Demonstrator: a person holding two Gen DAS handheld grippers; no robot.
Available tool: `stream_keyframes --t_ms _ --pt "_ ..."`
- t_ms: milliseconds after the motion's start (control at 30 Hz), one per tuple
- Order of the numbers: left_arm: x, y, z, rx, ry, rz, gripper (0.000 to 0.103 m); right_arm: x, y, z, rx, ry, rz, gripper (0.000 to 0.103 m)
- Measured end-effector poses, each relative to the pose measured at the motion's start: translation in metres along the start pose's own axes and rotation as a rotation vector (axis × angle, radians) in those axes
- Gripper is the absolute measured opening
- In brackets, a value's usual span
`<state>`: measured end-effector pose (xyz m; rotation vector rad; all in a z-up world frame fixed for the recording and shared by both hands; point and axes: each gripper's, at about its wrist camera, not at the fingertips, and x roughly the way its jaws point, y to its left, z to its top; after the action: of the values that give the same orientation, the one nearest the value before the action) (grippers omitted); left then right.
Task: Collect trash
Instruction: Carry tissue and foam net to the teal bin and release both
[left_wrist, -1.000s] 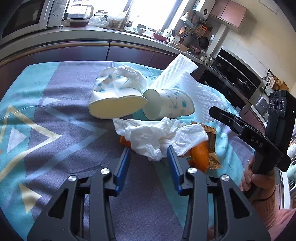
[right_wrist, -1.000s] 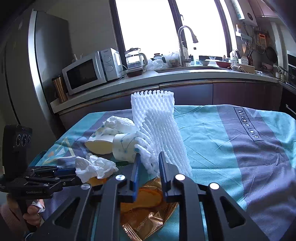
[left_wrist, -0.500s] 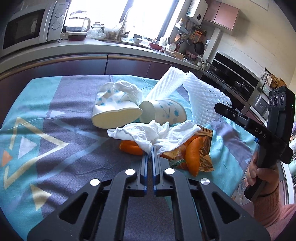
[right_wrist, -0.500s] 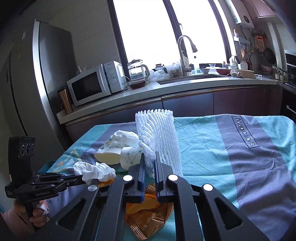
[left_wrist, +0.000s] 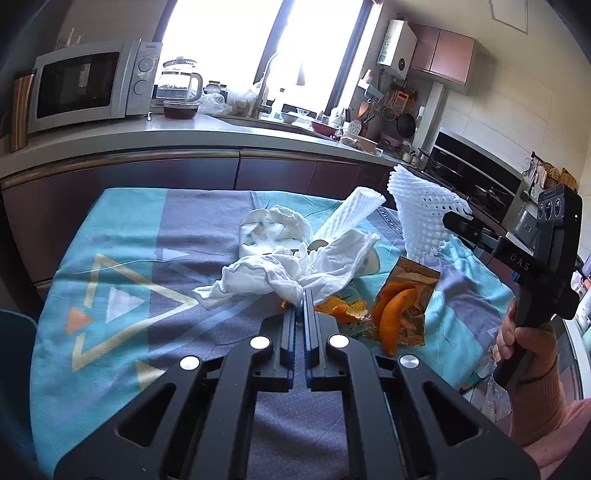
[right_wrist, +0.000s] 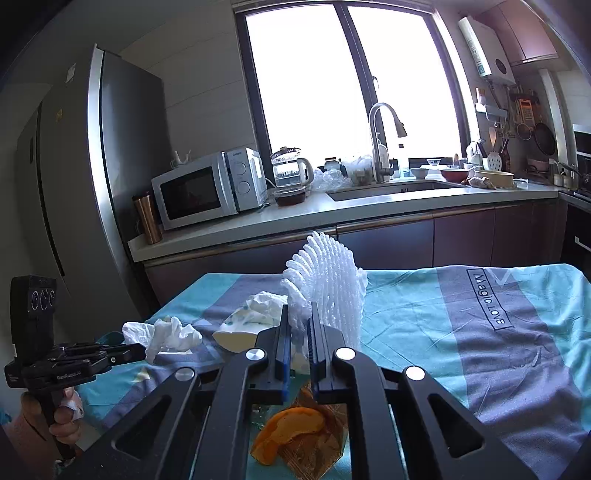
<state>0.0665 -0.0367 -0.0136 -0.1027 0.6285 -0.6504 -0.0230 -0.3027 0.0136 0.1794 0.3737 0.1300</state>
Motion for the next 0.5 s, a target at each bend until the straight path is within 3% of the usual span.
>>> stream_keyframes --t_ms 200,500 --pt "-0.024 0.015 -0.002 -0.018 -0.031 0.030 0.004 -0.006 0.005 0.009 -0.016 -0.038 0.004 0.007" --pt "-0.056 0.029 -0.007 -0.026 -0.063 0.090 0.004 0.002 0.036 0.006 -0.042 -0.008 0.124 0.007"
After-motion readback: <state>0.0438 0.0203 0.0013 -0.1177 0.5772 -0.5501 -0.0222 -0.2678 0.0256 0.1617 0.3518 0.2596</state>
